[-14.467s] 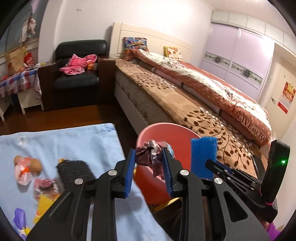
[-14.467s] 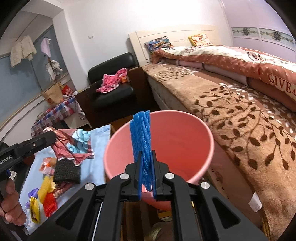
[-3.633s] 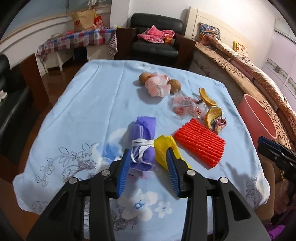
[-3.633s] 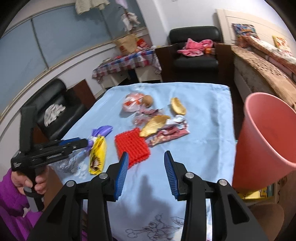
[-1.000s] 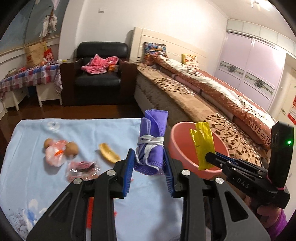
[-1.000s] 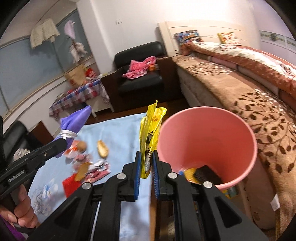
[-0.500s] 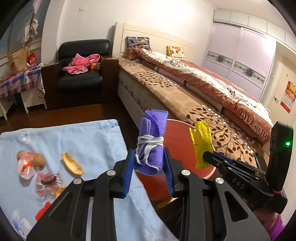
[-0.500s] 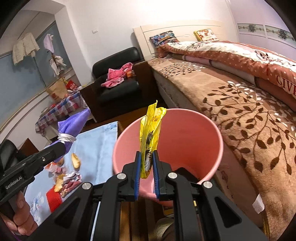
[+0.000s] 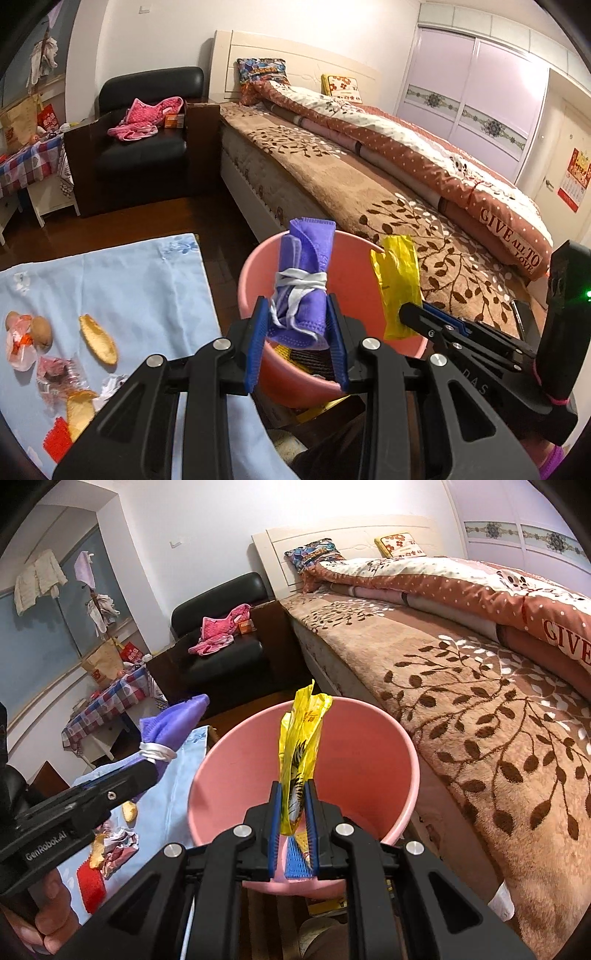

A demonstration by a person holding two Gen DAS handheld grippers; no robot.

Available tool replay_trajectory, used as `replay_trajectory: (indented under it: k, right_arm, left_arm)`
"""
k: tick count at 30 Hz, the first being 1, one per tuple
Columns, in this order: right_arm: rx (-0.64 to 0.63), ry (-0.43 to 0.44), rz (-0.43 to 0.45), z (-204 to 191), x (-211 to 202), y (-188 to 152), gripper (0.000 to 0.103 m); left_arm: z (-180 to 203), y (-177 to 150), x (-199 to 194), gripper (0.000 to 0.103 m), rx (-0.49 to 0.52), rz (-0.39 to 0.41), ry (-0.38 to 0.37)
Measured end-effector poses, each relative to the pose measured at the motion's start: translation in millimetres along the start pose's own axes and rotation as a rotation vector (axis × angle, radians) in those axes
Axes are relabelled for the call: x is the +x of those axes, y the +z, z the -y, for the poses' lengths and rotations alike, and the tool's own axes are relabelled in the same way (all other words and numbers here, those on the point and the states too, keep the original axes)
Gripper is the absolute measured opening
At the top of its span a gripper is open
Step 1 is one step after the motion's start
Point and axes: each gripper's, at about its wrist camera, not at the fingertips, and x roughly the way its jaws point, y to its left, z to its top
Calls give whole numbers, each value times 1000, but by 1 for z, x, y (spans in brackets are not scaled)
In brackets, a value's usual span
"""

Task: Collect trash
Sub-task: 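Lift and carry the purple glove and yellow bag over the pink bucket with both grippers, then open both grippers to drop the glove and bag into the bucket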

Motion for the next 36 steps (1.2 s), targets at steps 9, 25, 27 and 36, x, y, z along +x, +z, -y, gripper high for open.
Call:
replay_trajectory:
  k: [9,25,27,36]
  right_arm:
    - [8,-7,-11,9,12,4,12]
    - [14,-19,-55,15,35,1,12]
    - [13,-21,-60,15,38,1,12]
    - [26,-26,-79,20,49,-1,13]
  left_arm:
    - [6,1,28,31,13,-40,7]
    - [2,-6,56,31,-7,-95,-8]
    - [1,-7,59,32,-21,-106,-17]
    - [-7,-9,65,47,-68,-142,-25]
